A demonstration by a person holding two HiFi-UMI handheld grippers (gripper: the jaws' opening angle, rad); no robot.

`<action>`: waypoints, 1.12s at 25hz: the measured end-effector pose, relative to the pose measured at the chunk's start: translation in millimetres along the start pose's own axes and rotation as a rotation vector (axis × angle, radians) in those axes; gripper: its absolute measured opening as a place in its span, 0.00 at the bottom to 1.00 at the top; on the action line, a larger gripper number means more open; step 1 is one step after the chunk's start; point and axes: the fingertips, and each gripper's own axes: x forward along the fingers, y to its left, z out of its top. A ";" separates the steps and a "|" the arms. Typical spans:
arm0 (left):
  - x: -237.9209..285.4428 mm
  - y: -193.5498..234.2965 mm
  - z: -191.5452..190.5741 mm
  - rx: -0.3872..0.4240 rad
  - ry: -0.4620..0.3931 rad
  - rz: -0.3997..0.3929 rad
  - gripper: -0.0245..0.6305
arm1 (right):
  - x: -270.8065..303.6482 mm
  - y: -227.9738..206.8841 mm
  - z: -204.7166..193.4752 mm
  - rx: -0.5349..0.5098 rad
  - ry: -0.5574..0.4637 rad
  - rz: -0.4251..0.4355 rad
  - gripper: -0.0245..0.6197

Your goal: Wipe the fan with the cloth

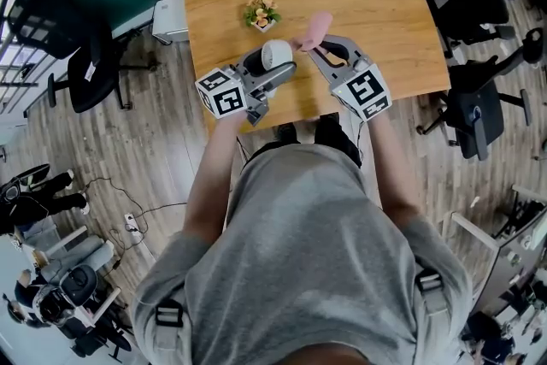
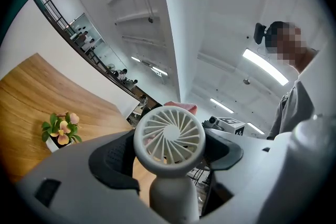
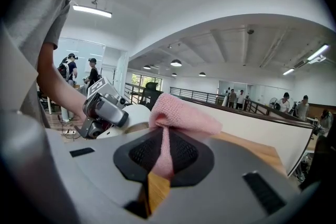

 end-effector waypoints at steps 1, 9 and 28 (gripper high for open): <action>-1.0 2.2 0.9 0.009 0.004 0.010 0.63 | -0.2 -1.1 -1.8 0.002 0.004 -0.008 0.10; 3.0 2.8 -9.6 0.182 0.122 0.073 0.63 | -8.5 -8.6 -12.7 0.023 -0.010 -0.066 0.10; -7.6 14.1 -43.4 0.342 0.277 0.168 0.63 | -25.1 -5.9 -58.2 0.039 0.063 -0.112 0.10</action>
